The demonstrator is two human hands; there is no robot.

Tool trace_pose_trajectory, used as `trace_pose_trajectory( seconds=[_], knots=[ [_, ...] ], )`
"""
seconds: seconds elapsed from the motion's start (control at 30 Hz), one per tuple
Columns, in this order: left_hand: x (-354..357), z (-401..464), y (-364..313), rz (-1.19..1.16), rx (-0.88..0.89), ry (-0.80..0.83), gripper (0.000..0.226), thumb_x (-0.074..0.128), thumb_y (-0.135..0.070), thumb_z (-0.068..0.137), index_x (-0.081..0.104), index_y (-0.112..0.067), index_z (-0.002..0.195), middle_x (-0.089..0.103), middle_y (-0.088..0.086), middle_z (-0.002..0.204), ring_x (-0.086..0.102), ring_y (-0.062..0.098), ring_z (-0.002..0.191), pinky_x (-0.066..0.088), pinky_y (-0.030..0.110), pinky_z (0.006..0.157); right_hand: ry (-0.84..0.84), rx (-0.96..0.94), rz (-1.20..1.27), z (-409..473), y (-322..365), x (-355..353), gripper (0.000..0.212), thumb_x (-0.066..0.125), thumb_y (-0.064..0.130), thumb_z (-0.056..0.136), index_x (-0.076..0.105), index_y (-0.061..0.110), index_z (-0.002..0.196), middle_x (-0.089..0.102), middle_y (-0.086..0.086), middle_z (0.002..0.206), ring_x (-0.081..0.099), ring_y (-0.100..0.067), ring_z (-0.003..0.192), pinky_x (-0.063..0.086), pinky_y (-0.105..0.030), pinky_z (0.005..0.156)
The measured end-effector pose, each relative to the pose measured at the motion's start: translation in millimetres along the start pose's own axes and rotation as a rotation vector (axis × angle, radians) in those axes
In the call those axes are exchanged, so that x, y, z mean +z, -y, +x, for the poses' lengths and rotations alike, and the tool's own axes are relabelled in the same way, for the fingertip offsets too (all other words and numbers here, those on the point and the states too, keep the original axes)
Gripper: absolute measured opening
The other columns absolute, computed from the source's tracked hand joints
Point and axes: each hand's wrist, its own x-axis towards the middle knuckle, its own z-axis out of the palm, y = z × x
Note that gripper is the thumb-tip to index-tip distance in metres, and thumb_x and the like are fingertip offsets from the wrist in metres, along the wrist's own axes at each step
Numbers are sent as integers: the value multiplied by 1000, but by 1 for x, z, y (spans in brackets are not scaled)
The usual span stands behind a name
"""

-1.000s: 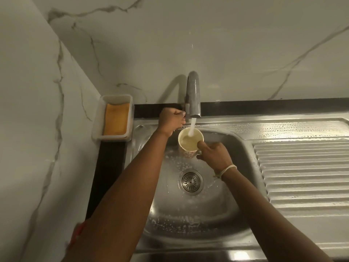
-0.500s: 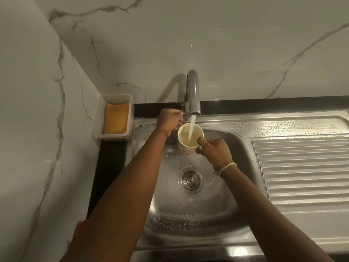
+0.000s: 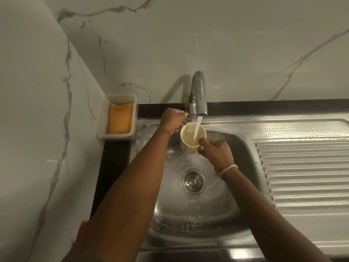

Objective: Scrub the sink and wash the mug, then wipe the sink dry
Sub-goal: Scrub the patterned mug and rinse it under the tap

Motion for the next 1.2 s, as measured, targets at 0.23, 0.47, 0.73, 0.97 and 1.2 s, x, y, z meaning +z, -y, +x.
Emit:
trace_pose_trajectory(
  seconds=[0.23, 0.47, 0.73, 0.97, 1.2],
  knots=[
    [-1, -5, 1, 58, 70, -15, 17, 63, -24, 93, 72, -12, 100, 73, 14, 87, 71, 33, 83, 58, 50, 73, -33, -17, 4, -1, -4, 1, 40, 65, 37, 86, 70, 12, 55, 69, -6, 57, 68, -35, 67, 54, -40, 63],
    [-1, -2, 3, 111, 117, -32, 20, 63, -25, 93, 73, -10, 101, 73, 12, 84, 69, 26, 72, 59, 43, 66, -51, 0, 62, -3, -9, -1, 36, 66, 39, 83, 74, 9, 63, 73, -9, 64, 71, -39, 78, 59, -52, 76],
    [-2, 0, 4, 103, 103, -20, 22, 62, -27, 93, 72, -13, 108, 73, 9, 86, 66, 19, 68, 57, 37, 64, -56, -12, 82, -4, -11, -1, 36, 67, 35, 83, 74, 5, 66, 73, -12, 66, 71, -41, 79, 58, -54, 77],
    [-5, 3, 5, 108, 102, 12, 23, 61, -29, 94, 70, -14, 110, 73, 8, 90, 68, 20, 75, 53, 30, 62, -37, 6, 95, -2, -10, 2, 37, 67, 38, 81, 75, 4, 69, 74, -11, 67, 70, -42, 83, 58, -53, 79],
    [-4, 6, 7, 105, 93, 16, 26, 61, -30, 94, 70, -15, 114, 73, 4, 88, 66, 16, 71, 52, 27, 59, -44, 30, 129, -1, -10, 4, 37, 71, 37, 82, 75, 2, 70, 74, -12, 68, 67, -37, 74, 50, -35, 66]
  ],
)
